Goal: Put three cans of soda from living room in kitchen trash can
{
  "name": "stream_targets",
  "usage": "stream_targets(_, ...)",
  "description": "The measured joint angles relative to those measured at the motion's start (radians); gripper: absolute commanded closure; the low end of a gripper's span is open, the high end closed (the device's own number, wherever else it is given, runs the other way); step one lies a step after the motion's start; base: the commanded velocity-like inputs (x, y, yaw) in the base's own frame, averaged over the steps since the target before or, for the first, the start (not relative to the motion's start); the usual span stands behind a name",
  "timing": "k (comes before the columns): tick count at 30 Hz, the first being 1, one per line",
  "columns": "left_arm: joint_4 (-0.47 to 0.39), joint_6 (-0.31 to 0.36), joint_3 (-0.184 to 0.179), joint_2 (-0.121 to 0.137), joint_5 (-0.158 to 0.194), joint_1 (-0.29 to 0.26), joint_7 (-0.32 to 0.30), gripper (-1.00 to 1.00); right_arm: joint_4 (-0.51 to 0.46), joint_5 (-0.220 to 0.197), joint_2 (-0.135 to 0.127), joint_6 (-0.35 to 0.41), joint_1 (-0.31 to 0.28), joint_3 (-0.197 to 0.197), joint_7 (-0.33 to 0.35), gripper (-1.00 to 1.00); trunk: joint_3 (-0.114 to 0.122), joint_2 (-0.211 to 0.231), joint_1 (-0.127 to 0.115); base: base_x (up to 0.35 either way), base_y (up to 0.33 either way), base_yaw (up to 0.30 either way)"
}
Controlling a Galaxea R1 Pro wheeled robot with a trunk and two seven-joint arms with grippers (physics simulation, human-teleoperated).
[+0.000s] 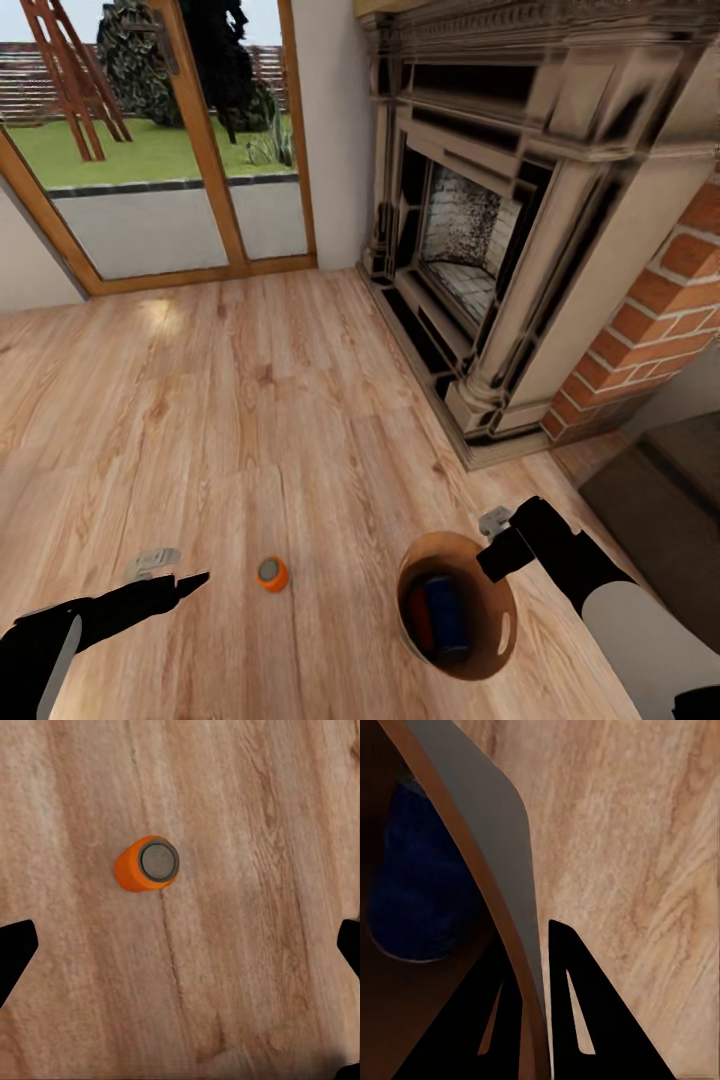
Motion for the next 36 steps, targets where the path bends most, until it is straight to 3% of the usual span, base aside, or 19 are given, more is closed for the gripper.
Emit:
stream_targets(4, 0.002, -0.001, 0.0, 0.0, 0.0, 0.0, 0.019, -1.0, 0.0, -0.023, -0.004, 0.006, 0.0, 0.001, 0.009, 1.0, 0.0, 0.0, 0.0, -0.058, 0.0, 0.0)
stream_targets(8, 0.002, -0.009, 0.0, 0.0, 0.001, 0.0, 0.022, -1.0, 0.0, -0.009, -0.005, 0.0, 0.0, 0.0, 0.01, 1.0, 0.0, 0.0, 0.0, -0.017, 0.0, 0.0)
stream_targets(18, 0.007, -0.026, 0.0, 0.0, 0.0, 0.0, 0.024, -1.0, 0.0, -0.018, -0.008, 0.006, -0.002, -0.011, 0.025, 1.0, 0.0, 0.0, 0.0, -0.002, 0.0, 0.0)
stream_targets(22, 0.005, -0.058, 0.0, 0.0, 0.001, 0.0, 0.023, -1.0, 0.002, -0.028, -0.042, 0.004, -0.001, -0.019, 0.029, 1.0, 0.0, 0.0, 0.0, 0.0, 0.0, 0.0)
stream_targets(24, 0.004, -0.064, 0.0, 0.0, 0.002, 0.0, 0.024, -1.0, 0.002, -0.009, -0.053, -0.006, -0.001, -0.031, 0.029, 1.0, 0.0, 0.0, 0.0, 0.0, 0.0, 0.0)
stream_targets(26, 0.002, -0.067, 0.0, 0.0, 0.002, 0.0, 0.024, -1.0, 0.001, -0.024, -0.058, -0.001, -0.001, -0.046, 0.032, 1.0, 0.0, 0.0, 0.0, 0.0, 0.0, 0.0)
stream_targets(36, 0.006, -0.071, 0.0, 0.0, 0.001, 0.0, 0.024, -1.0, 0.001, -0.029, -0.064, 0.002, 0.0, -0.06, 0.035, 1.0, 0.031, 0.07, -0.038, 0.0, 0.0, 0.0)
